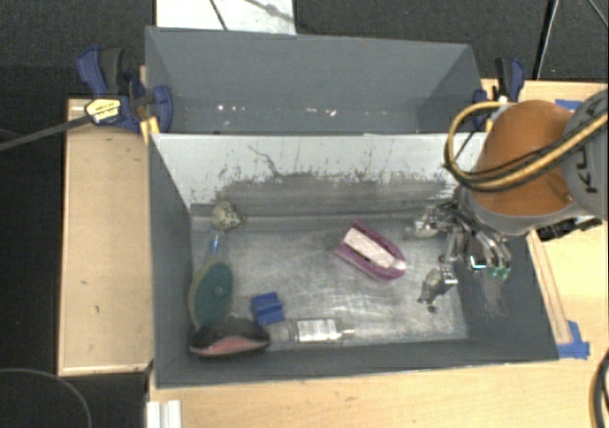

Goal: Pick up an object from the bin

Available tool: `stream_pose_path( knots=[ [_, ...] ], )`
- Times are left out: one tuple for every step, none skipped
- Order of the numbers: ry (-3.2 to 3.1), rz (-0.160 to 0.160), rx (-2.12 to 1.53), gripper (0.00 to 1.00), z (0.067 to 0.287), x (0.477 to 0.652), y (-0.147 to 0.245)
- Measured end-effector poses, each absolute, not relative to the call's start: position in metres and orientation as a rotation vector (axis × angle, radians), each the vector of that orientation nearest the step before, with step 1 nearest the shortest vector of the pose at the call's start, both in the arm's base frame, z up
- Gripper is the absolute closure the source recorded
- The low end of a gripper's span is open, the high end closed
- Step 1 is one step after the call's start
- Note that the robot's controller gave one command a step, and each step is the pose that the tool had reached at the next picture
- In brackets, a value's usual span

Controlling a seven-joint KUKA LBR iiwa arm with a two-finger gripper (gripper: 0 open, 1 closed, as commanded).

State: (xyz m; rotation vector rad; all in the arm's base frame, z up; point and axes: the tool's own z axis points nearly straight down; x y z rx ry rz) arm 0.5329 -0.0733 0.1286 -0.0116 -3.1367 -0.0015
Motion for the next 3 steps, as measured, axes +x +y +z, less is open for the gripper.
stream_pose_path(
  knots=[
    [-3.142, -0.008, -0.156, 0.00, 0.086, 0.585, 0.016],
    [-3.144, -0.002, -0.161, 1.00, 0.089, 0.586, 0.010],
    [-3.144, -0.004, -0.212, 1.00, 0.220, 0.581, 0.028]
  ],
)
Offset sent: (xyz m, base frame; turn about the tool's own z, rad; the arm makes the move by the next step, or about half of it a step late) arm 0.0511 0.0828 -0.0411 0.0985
